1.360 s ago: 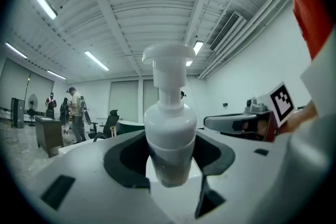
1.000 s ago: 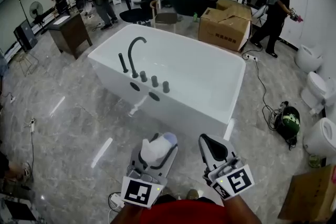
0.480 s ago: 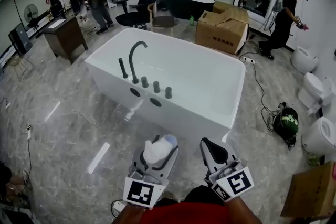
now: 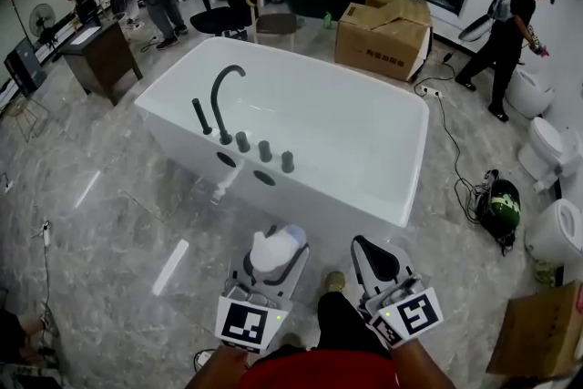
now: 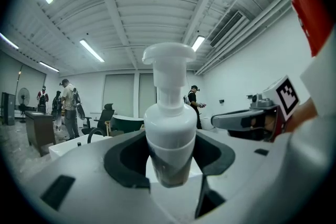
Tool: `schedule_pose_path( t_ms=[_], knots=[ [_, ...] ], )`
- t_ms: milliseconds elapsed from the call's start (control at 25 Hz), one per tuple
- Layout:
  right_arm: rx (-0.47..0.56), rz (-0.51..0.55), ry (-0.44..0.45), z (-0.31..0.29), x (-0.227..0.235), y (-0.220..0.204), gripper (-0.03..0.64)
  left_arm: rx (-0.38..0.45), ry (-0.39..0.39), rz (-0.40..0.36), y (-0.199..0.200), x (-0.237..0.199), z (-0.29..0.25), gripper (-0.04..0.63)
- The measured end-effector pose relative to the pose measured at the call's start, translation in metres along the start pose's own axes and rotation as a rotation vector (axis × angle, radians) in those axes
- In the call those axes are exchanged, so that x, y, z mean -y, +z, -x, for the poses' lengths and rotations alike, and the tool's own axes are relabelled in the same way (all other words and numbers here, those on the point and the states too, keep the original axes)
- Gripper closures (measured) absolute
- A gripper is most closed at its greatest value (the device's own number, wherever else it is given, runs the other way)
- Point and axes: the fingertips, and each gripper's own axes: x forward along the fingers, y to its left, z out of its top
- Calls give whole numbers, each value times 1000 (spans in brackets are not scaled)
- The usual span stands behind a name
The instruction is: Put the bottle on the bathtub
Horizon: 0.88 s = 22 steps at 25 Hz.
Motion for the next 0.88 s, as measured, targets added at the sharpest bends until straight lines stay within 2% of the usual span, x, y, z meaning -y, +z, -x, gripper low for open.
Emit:
schedule_pose_path(
  t_ms=[200,560,680,880],
  knots=[
    [13,-4,25,-47,59,-1,612,-26,21,-38,-9,-17,-65,365],
    [-1,-2,124,-127,152,0,612,-67,93,-39,-31,-51,-176,365],
    [-5,-11,146,-144,179,-3,612,-116,123,-12,-48,-59,-205,365],
    [-44,-38,163,-168,211,-22,612,-180,172,-13,-95,-78,-244,365]
  ],
)
